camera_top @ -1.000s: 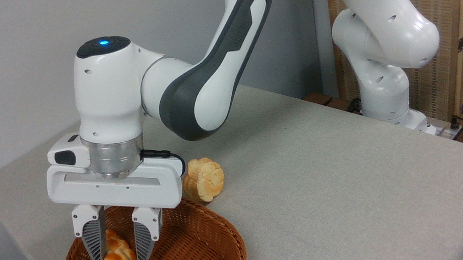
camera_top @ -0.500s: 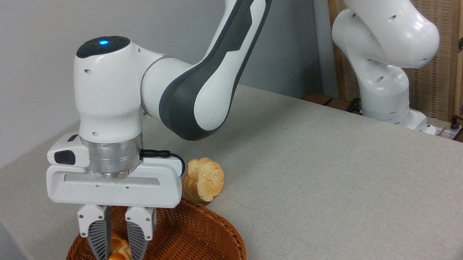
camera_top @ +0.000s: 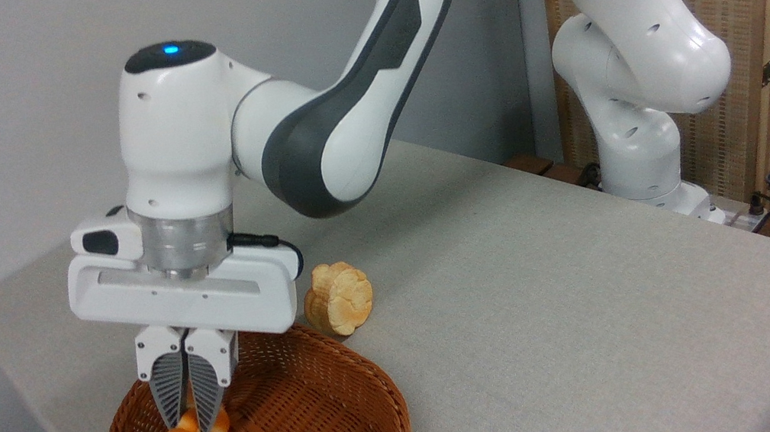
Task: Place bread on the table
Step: 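Close the gripper on the braided bread roll inside the basket, then lift the braided roll out of the basket toward the round bun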
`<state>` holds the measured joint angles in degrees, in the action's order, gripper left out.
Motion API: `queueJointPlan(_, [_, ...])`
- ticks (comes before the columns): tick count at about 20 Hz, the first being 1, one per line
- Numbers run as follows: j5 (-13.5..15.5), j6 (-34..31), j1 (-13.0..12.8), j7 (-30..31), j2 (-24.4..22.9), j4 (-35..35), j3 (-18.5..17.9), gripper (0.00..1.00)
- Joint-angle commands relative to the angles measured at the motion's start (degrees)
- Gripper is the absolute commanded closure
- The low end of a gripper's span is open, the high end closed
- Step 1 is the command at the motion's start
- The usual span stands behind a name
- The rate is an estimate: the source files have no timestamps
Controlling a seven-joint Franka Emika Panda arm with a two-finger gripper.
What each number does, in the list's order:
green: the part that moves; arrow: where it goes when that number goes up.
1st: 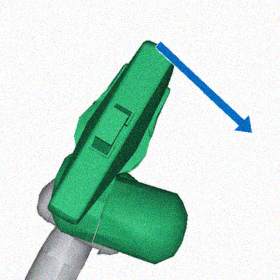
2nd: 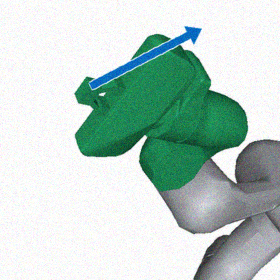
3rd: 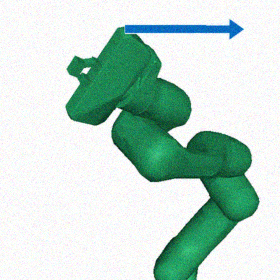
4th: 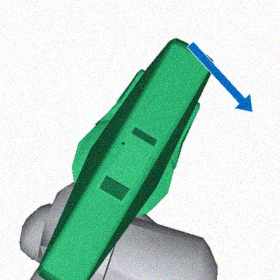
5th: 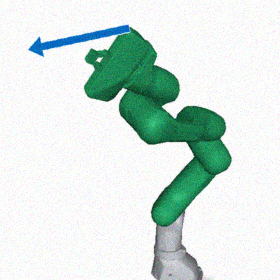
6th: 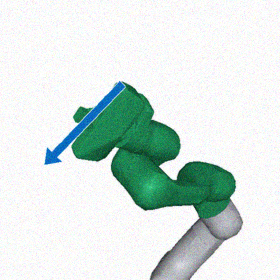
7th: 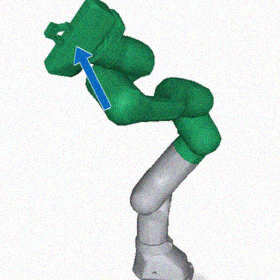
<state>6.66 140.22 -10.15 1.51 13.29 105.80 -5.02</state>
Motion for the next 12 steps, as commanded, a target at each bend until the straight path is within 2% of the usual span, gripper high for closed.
queueJointPlan(1, [-1.0, -4.3, 0.0, 0.3, -3.6, 0.6, -0.2, 0.84])
queueJointPlan(9, [-1.0, -15.3, 0.0, -3.0, -10.3, 0.6, -0.7, 0.83])
queueJointPlan(12, [-1.0, -23.1, 0.0, -9.2, -12.8, 0.6, -0.8, 0.83])
